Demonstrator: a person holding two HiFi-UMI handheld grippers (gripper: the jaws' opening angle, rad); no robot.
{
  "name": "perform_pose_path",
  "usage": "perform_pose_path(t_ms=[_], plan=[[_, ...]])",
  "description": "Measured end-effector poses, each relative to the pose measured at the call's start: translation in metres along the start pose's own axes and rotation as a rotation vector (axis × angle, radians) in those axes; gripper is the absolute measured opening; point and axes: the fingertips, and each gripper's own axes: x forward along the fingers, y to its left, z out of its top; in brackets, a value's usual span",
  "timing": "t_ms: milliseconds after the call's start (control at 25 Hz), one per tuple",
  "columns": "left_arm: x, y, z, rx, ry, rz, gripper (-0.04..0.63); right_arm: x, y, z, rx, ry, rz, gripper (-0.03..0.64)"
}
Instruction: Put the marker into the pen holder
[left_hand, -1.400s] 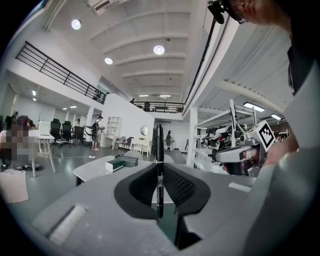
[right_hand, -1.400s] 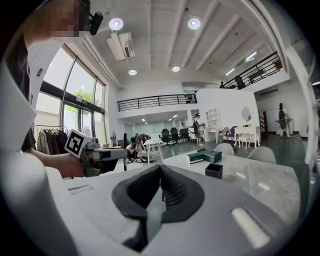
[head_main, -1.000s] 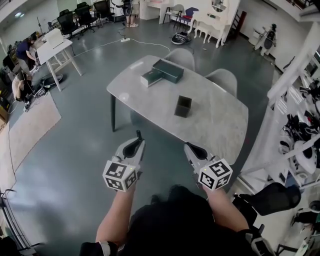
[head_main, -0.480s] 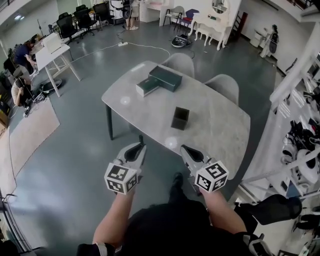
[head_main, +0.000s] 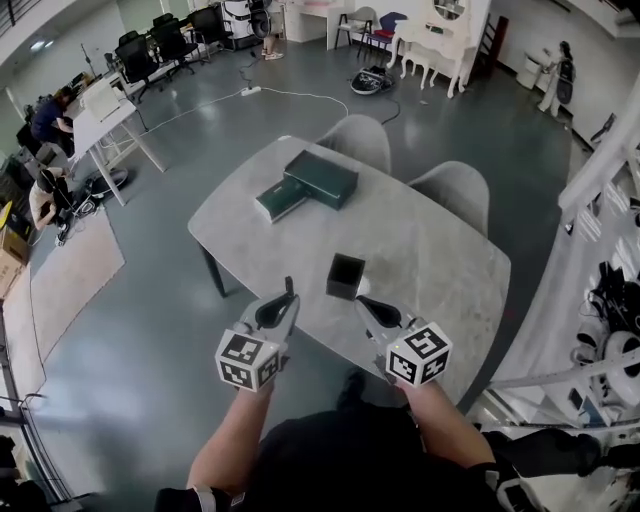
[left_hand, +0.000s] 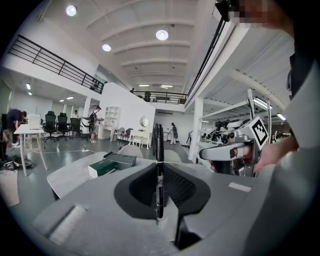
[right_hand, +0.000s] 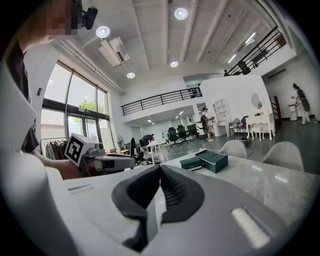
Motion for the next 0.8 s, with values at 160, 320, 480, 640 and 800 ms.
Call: perform_pose_path(t_ms=[160,320,480,640,800], plan=[[0.041,0.003,0.001,-0.007,0.025,0.023,0.043,0.003,-0.038,0.002,0.023,0.012,0.027,0.003],[0.068,0.003,0.008,-0.016,0.026,0.013,0.043,0.008,-0.054,0.003,0.049,0.025,0.041,0.003],[0.082,0.003,0.008,-0.012,0.028,-0.029,0.043,0.012,-0.059,0.002,0.059,0.025,0.019,0.003],[0.084,0.011,0.010,-0.027,0.023,-0.070,0.043,0.016,-0.061,0.002,0.105,0.029,-0.044,0.003],[0.086,0.017,0.006,-0.058,0.005,-0.122,0.043,0.020,-0.047,0.000,0.104,0.049,-0.076,0.003]])
